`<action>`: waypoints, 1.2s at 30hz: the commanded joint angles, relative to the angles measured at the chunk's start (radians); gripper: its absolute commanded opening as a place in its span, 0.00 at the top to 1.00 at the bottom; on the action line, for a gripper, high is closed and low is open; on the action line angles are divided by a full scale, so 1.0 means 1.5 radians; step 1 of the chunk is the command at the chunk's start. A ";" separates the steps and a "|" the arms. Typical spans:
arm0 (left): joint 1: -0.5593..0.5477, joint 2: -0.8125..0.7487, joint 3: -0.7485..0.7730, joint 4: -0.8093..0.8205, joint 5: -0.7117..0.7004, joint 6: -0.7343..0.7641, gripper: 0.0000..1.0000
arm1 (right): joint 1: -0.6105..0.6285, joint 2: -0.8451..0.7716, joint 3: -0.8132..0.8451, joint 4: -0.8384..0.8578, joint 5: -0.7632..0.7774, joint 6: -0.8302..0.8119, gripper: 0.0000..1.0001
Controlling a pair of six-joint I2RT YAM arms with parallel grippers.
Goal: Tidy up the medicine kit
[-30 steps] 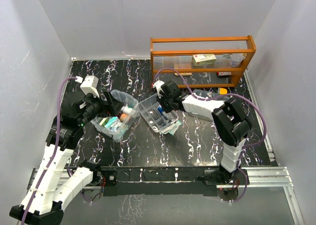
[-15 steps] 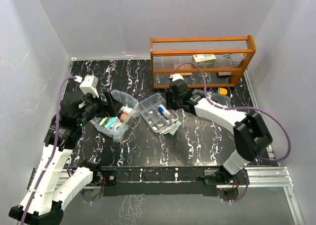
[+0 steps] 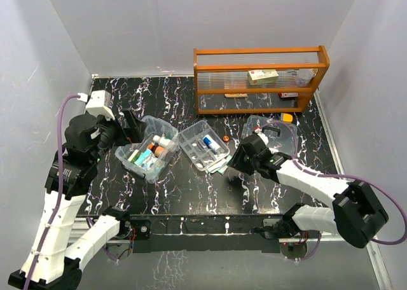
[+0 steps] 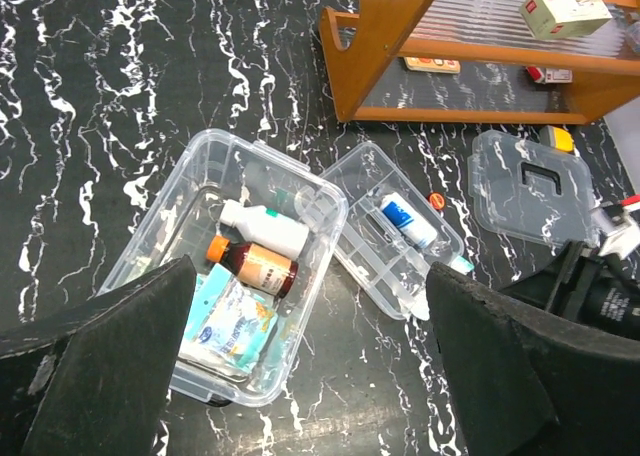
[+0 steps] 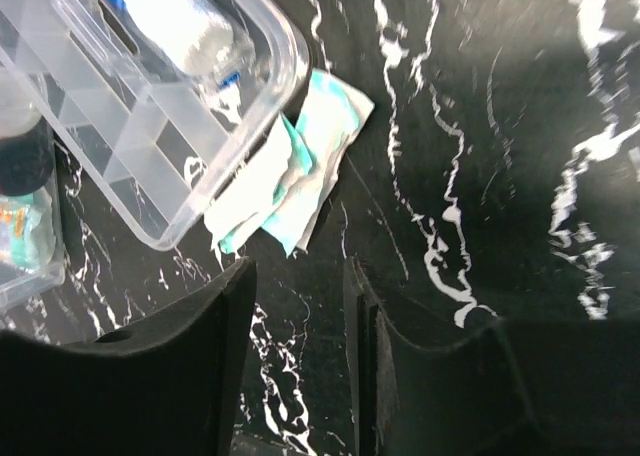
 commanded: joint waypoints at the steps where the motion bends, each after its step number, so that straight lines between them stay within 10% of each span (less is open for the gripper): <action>1: -0.001 -0.021 -0.025 0.043 0.048 -0.010 0.01 | -0.001 0.016 -0.033 0.142 -0.085 0.089 0.64; 8: -0.001 -0.026 -0.035 0.061 0.141 0.003 0.01 | 0.000 0.081 -0.020 0.228 -0.108 0.080 0.79; 36: -0.001 -0.044 -0.048 0.055 0.138 0.015 0.01 | 0.000 0.182 0.006 0.234 -0.033 0.148 0.72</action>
